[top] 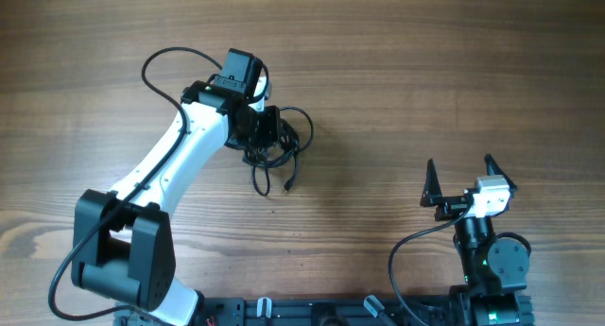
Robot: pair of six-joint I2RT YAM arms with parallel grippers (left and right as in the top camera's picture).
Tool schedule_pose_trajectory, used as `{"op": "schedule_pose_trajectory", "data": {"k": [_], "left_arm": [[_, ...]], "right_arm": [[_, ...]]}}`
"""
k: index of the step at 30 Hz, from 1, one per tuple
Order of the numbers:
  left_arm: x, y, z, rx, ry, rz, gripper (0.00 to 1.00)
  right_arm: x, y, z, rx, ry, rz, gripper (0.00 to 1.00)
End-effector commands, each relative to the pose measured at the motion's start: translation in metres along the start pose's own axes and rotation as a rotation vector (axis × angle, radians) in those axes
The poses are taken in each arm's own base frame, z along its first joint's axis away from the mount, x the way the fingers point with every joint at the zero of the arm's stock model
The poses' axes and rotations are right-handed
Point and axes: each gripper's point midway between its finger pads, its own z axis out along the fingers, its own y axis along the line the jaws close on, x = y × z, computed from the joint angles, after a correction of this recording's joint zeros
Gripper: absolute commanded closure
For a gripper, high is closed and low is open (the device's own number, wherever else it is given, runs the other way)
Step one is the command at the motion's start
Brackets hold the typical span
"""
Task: Untangle cables
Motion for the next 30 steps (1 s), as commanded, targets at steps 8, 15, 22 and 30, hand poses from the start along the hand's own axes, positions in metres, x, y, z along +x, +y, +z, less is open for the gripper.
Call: {"op": "schedule_pose_trajectory", "data": {"k": [8, 15, 22, 30], "left_arm": [[-0.005, 0.004, 0.001, -0.02, -0.011, 0.012, 0.96], [-0.005, 0.004, 0.001, -0.021, -0.01, 0.012, 0.96], [-0.005, 0.004, 0.001, -0.02, -0.011, 0.012, 0.96], [-0.005, 0.004, 0.001, -0.02, -0.011, 0.012, 0.96]], "right_arm": [[-0.001, 0.003, 0.0, -0.013, -0.004, -0.009, 0.0], [0.001, 0.003, 0.001, -0.013, 0.005, -0.009, 0.0], [0.039, 0.005, 0.007, -0.022, 0.168, -0.01, 0.0], [0.102, 0.008, 0.005, -0.037, 0.435, -0.012, 0.0]]}}
